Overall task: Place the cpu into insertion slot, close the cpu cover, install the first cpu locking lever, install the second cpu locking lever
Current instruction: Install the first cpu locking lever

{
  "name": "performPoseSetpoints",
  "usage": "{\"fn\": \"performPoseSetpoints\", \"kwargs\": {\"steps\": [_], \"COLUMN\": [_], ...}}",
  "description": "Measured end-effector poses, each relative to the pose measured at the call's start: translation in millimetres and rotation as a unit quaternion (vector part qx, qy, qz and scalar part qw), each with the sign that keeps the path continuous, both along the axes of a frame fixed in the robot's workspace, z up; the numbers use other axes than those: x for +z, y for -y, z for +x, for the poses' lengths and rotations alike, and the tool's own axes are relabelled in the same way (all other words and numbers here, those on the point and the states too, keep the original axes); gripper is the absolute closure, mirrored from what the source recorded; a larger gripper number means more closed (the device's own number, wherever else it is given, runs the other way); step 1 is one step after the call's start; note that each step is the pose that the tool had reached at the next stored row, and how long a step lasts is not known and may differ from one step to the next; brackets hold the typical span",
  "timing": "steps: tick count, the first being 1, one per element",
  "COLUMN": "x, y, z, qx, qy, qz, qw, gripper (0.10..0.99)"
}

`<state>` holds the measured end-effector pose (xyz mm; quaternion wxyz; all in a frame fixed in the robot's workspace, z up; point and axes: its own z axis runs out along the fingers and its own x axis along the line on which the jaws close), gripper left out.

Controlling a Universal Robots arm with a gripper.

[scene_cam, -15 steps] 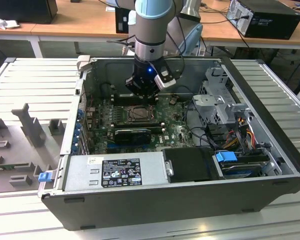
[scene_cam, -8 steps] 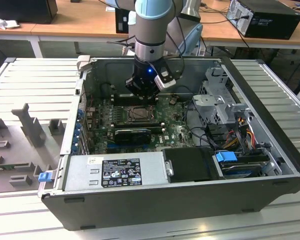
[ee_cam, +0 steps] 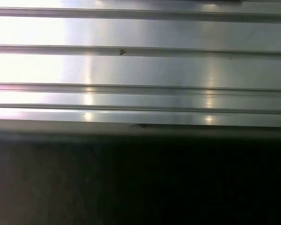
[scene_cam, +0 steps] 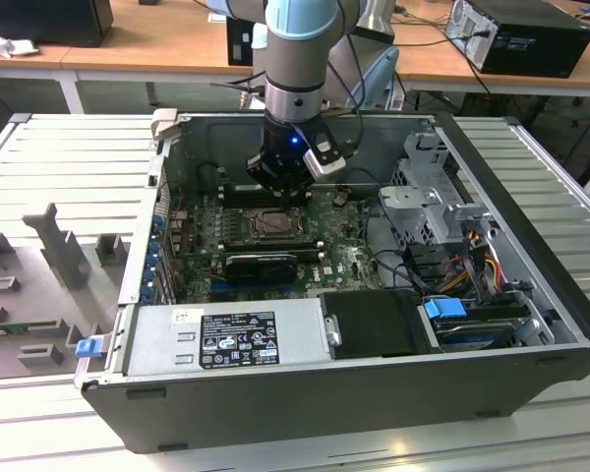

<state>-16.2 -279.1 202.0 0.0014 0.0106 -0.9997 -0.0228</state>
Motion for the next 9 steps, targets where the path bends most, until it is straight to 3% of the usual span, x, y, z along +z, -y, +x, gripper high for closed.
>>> {"fn": "performPoseSetpoints", "kwargs": {"steps": [2,6,9], "x": [3.3,18.3,19.3], "y": [0.0,0.0,1.1], "z": [0.0,0.0,0.0], "qx": [0.0,0.0,0.0], "qy": [0.0001,0.0,0.0], "qz": [0.0,0.0,0.0], "qw": [1.0,1.0,1.0], "gripper": [0.98,0.98,0.98]}}
